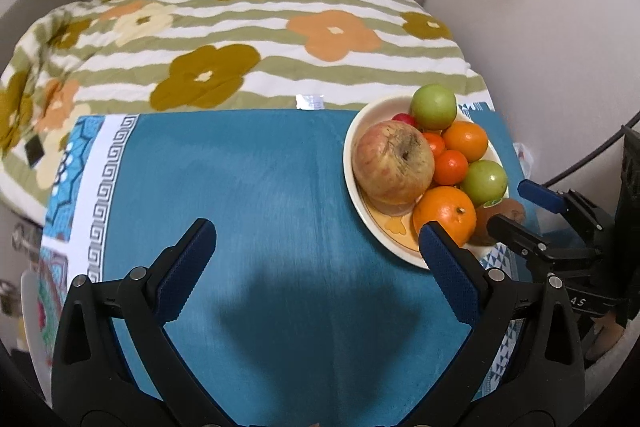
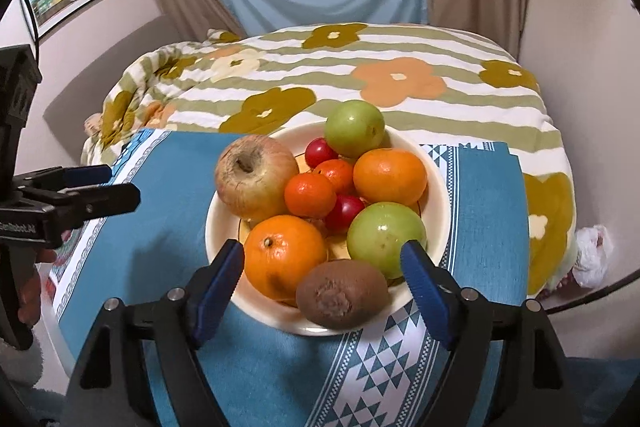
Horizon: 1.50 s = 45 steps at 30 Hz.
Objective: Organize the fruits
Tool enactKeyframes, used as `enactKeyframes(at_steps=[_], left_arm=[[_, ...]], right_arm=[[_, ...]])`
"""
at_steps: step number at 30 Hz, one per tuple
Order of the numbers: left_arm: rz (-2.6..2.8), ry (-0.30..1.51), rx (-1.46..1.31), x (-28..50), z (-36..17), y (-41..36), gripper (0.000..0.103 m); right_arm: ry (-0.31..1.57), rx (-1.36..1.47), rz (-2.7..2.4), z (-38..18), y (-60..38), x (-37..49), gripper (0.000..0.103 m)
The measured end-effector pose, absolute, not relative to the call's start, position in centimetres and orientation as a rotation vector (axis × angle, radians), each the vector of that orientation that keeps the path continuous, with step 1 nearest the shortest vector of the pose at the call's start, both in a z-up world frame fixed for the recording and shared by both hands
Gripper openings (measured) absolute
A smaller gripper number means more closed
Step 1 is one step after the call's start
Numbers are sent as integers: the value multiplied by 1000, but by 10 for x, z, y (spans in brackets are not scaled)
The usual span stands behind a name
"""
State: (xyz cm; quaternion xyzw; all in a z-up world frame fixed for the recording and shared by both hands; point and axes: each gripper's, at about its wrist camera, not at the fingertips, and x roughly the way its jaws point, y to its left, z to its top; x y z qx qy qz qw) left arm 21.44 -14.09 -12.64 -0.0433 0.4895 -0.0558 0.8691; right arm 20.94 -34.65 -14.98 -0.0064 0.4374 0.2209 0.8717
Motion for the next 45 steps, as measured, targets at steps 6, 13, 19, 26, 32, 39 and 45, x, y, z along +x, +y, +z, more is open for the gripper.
enactKeyframes(at_steps=[6, 13, 19, 26, 32, 39, 45], left_arm=[[-95, 992, -99, 197, -110, -136, 103], [-98, 894, -86, 164, -64, -114, 103], [-102, 798, -76, 126, -20, -81, 103], [-55, 698, -44, 83, 6, -42, 103], [-40, 653, -39, 53, 8, -21, 103], [-24, 612, -25, 27, 7, -16, 103], [-33, 599, -17, 20, 7, -15, 103]], right_arm=[[881, -27, 466, -130, -351, 199, 77], [828, -9, 437, -86, -341, 170, 77], [772, 12, 391, -44, -315, 135, 77], [734, 55, 343, -10, -279, 95, 102], [715, 48, 249, 1, -256, 71, 102], [724, 19, 110, -4, -250, 53, 102], [717, 15, 85, -1, -250, 44, 102]])
